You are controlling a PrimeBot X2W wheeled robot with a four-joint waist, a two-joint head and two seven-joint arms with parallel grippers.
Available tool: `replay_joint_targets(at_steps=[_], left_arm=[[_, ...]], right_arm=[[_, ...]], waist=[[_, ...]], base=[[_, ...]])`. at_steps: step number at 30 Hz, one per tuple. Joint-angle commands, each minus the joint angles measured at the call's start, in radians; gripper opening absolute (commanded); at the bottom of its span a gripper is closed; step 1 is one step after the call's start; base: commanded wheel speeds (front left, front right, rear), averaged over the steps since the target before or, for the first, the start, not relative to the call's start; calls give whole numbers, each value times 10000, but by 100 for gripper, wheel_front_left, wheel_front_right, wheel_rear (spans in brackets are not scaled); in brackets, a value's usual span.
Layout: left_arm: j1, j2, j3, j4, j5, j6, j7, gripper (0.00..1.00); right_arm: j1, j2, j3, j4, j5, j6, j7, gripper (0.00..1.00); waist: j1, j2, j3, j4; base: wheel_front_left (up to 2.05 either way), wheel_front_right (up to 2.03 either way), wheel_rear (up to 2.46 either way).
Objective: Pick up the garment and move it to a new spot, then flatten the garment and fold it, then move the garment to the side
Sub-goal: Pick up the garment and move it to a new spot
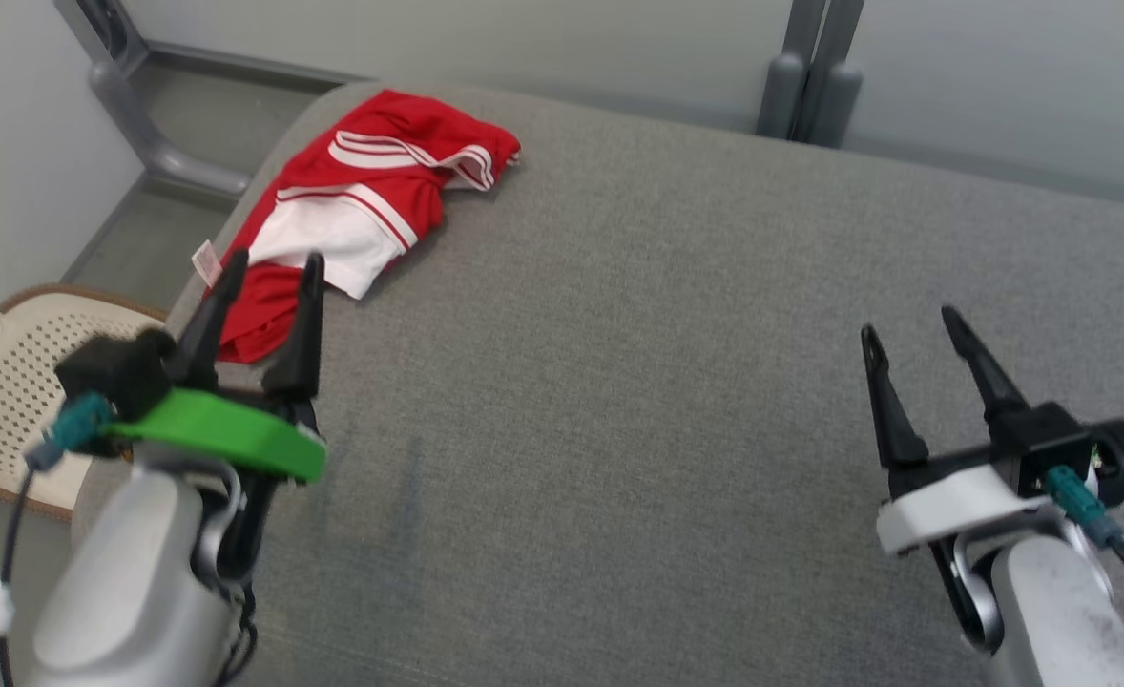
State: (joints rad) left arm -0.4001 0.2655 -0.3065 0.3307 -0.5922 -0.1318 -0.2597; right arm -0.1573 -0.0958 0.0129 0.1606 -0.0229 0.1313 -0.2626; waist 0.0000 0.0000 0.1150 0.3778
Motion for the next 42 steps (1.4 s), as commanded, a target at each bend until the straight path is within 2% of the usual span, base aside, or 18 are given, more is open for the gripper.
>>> replay_joint_targets(at_steps=[1, 5, 11, 18, 22, 23, 24, 25, 29, 35, 38, 42], left_arm=[[-987, 207, -313, 363, -484, 20, 252, 100], [-3260, 1096, -1631, 1412, -1678, 20, 1016, 100], [-5432, 1803, -2583, 3191, -3331, 20, 1863, 100], [-6514, 2317, -3145, 5377, -4040, 20, 2342, 100], [-6589, 2342, -3357, 6104, -4435, 20, 2613, 100], [-6522, 2305, -3372, 6107, -4617, 20, 2719, 90], [-6393, 2269, -3308, 6038, -4957, 18, 2815, 8], [-6265, 2305, -3262, 5948, -5249, 17, 2954, 0], [-5686, 2858, -3715, 4940, -5743, -16, 3122, 0], [-5029, 3790, -4139, 2184, -6598, -3, 2472, 0], [-4597, 4316, -4618, 693, -6538, 13, 2356, 0], [-4075, 4500, -4949, -1144, -6361, 10, 2009, 0]], right_arm=[[-568, -213, 83, -149, -147, -10, -31, 100], [-1641, -542, 511, -308, -319, -8, -30, 100], [-2705, -737, 1099, -443, -346, -10, -30, 100], [-2799, -593, 1216, -631, -216, -10, -15, 100], [-2398, -508, 1088, -508, -141, -11, 7, 100], [-2290, -474, 1068, -472, -110, -11, 11, 100], [-2151, -429, 1009, -421, -72, -13, 31, 100], [-2047, -393, 980, -356, -37, -13, 31, 100], [-1644, -194, 919, -143, 168, -11, 35, 100], [-1028, 167, 583, -167, 508, -11, 16, 100], [-614, 328, 385, -223, 667, -10, -7, 100], [43, 394, 84, -251, 887, -10, -8, 100]], waist=[[0, 0, 3492, -990], [0, 0, 4974, -1455], [0, 0, 6106, -2155], [0, 0, 6185, -2653], [0, 0, 5846, -2653], [0, 0, 5736, -2638], [0, 0, 5570, -2607], [0, 0, 5438, -2588], [0, 0, 4654, -2480], [0, 0, 3255, -2394], [0, 0, 2501, -2475], [0, 0, 1739, -2654]], base=[[0, 0, 0], [0, 0, 0], [0, 0, 0], [0, 0, 0], [0, 0, 0], [0, 0, 0], [0, 0, 0], [0, 0, 0], [0, 0, 0], [0, 0, 0], [0, 0, 0], [0, 0, 0]])
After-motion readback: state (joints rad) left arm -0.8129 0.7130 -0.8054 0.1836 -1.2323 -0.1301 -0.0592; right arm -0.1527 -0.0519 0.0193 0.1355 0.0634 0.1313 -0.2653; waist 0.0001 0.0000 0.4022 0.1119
